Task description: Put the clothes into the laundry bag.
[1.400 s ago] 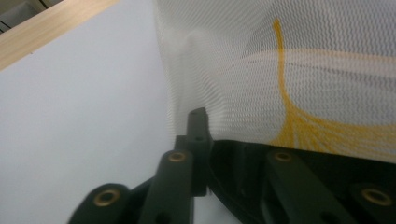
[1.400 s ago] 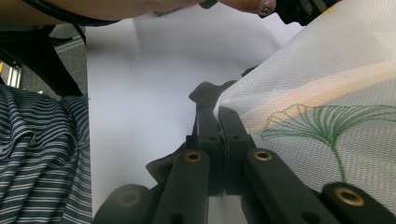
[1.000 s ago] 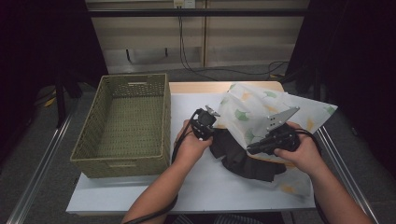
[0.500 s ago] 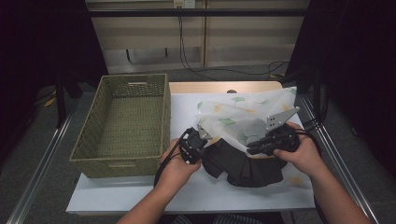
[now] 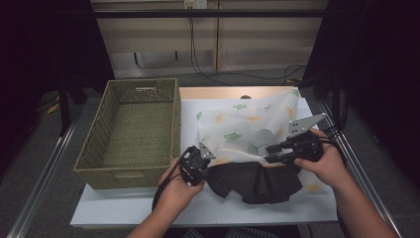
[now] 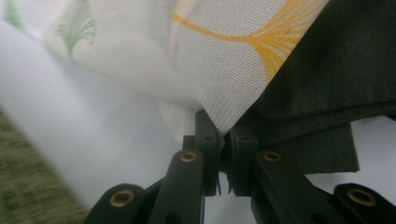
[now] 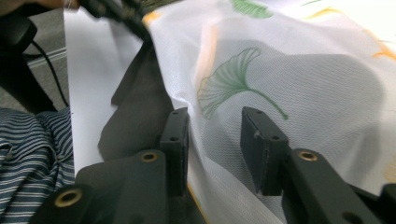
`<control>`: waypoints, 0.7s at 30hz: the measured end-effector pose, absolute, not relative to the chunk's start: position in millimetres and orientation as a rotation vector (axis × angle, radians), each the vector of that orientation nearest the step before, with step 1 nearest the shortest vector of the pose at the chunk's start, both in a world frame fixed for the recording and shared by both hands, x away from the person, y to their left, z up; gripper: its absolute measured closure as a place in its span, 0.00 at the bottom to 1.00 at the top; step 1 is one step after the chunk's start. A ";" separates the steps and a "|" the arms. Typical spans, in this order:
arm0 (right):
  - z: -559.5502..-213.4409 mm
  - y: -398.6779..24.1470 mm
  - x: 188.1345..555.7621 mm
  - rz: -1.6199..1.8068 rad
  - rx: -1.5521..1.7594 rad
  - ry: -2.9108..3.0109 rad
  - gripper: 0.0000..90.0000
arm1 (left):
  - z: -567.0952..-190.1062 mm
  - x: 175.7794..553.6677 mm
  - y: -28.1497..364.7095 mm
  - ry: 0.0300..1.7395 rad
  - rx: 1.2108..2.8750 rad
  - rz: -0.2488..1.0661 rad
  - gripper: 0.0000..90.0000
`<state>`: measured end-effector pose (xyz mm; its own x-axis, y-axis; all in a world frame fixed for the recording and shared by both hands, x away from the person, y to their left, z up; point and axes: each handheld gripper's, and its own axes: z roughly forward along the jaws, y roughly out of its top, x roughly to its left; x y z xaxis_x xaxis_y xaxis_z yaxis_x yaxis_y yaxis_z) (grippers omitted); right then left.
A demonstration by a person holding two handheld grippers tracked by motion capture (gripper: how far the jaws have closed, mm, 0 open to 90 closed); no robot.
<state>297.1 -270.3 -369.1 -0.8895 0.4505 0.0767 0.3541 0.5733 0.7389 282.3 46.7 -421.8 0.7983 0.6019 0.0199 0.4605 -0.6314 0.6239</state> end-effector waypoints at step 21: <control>-373.3 -341.6 275.8 1.123 0.875 2.514 0.52 | -417.1 268.9 58.0 0.817 2.327 0.185 0.58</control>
<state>275.8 -341.6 -373.3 -0.7877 0.6159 0.0144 0.4215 0.5218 0.7416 268.9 58.0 -417.1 0.7954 0.6010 -0.0789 0.5082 -0.5902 0.6272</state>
